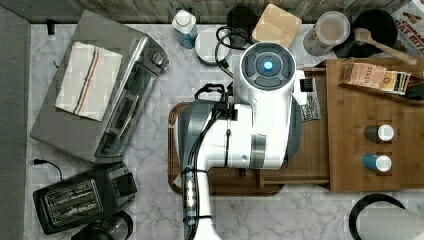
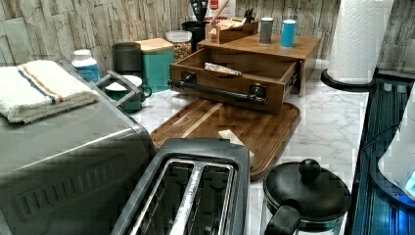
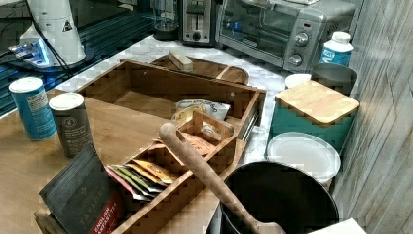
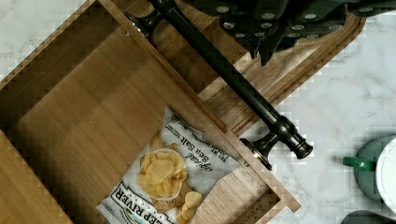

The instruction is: Close the drawer.

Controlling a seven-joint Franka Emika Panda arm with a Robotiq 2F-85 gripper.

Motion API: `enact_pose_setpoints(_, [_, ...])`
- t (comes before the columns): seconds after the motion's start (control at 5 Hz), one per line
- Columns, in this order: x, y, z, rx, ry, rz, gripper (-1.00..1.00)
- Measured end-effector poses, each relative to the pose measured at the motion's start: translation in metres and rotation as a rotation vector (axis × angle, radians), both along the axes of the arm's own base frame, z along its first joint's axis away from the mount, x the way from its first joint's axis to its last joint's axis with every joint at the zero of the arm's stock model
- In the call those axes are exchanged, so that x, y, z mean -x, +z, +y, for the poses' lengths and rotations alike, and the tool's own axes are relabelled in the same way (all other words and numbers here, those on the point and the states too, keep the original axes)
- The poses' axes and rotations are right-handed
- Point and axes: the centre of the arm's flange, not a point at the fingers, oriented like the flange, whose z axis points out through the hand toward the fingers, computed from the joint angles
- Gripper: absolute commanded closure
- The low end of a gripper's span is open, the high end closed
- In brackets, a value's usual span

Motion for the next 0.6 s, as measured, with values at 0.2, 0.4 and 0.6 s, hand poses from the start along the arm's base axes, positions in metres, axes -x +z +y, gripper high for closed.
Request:
enact_pose_setpoints(0.2, [0.000,-0.002,-0.001,0.000,-0.001,0.002,1.00])
enact_pose_setpoints(0.4, [0.001,-0.009,-0.002,-0.001,-0.004,0.014,1.00])
enact_pose_setpoints(0.6, [-0.001,-0.018,-0.002,-0.023,0.098,-0.017,1.00])
